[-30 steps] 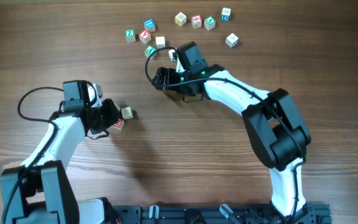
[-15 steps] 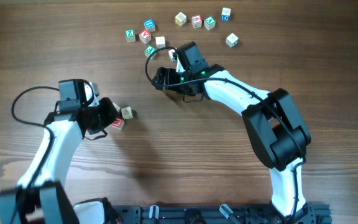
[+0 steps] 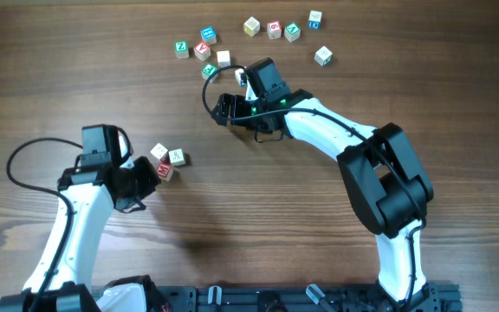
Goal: Form a circle
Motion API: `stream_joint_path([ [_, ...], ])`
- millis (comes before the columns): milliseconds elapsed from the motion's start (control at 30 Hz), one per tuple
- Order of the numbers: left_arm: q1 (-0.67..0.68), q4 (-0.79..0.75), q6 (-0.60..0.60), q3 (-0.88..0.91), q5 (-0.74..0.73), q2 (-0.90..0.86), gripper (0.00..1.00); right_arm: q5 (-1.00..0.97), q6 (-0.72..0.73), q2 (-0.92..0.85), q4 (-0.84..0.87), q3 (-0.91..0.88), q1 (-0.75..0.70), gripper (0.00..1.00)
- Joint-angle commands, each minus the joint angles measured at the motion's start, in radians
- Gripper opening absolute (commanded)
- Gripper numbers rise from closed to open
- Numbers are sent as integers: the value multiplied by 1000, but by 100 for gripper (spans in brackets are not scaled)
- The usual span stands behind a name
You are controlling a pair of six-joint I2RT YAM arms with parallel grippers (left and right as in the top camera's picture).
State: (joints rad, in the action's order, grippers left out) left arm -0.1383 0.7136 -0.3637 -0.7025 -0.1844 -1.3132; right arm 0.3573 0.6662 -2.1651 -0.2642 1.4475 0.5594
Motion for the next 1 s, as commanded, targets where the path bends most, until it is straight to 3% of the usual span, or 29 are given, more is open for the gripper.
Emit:
stream_joint_path([
  [0,2,-32,20,31,22,-9,4,-102,14,-70,-37,-53,-18,99],
  [433,85,-135,69,70,22,-64,4,-102,14,-70,-37,-53,-19,100],
  [967,85,-195,68,84,56,-90,4,-102,14,-70,-36,-53,-19,99],
])
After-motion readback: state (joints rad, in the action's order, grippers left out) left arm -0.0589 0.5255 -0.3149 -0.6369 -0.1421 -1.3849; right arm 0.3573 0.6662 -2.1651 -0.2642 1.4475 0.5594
